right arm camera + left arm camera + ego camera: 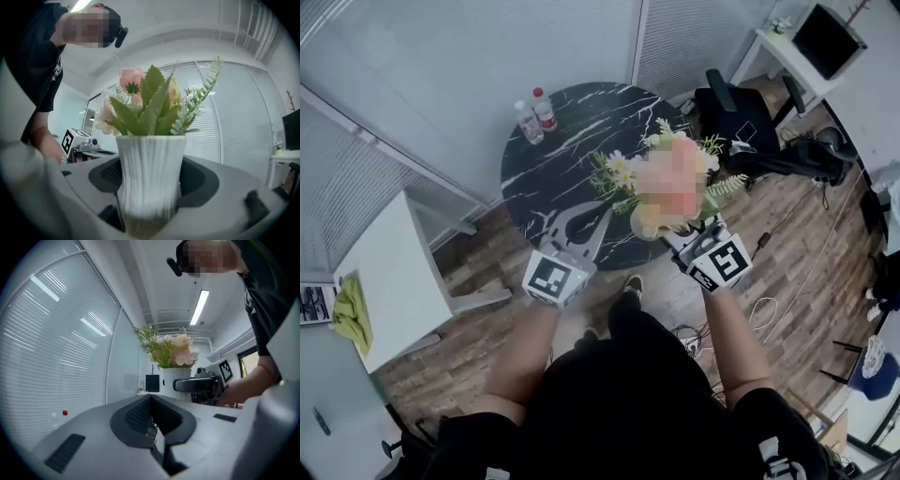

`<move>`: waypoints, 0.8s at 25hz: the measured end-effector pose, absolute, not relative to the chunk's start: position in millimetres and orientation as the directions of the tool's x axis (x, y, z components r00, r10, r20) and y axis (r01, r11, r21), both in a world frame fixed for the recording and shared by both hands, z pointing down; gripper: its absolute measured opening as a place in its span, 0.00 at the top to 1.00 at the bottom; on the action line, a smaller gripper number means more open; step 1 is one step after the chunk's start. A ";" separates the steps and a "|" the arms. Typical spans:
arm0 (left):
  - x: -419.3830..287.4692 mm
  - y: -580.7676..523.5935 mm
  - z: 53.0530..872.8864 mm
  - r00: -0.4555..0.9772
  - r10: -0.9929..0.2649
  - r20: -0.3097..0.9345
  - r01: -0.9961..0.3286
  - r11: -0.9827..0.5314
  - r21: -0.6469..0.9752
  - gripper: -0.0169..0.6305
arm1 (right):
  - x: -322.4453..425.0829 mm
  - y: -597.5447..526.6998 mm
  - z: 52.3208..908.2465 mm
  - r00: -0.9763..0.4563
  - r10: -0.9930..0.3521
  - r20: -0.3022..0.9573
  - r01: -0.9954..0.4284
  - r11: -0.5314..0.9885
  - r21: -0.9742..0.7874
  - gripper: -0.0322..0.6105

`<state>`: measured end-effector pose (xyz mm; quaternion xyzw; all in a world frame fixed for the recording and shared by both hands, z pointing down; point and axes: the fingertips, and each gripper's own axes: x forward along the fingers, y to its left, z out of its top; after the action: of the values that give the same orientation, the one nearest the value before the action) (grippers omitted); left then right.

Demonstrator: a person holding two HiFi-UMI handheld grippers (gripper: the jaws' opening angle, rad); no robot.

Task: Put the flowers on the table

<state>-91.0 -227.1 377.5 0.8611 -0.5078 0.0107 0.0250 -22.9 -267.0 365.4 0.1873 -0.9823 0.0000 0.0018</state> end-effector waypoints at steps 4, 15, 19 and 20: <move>-95.0 -267.8 383.1 0.441 -0.896 0.048 -0.897 -0.440 0.034 0.95 | -27.5 -311.5 374.5 -0.941 -0.339 0.005 -0.339 0.941 -0.005 0.42; -132.5 -349.0 431.1 0.349 -0.934 0.075 -0.937 -0.347 0.034 0.95 | -64.3 -404.1 417.6 -0.951 -0.308 -0.008 -0.308 0.951 -0.007 0.42; -152.4 -369.7 457.2 0.349 -0.931 0.101 -0.937 -0.348 0.036 0.95 | -83.5 -427.6 434.0 -0.942 -0.335 -0.014 -0.335 0.942 -0.014 0.42; -158.8 -376.1 461.4 0.351 -0.931 0.101 -0.936 -0.349 0.040 0.95 | -88.6 -434.0 439.4 -0.939 -0.344 -0.010 -0.344 0.939 -0.016 0.42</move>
<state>-158.8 -376.1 461.4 0.8207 -0.5687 0.0300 0.0451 -88.6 -434.0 439.4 0.1746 -0.9846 0.0072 -0.0064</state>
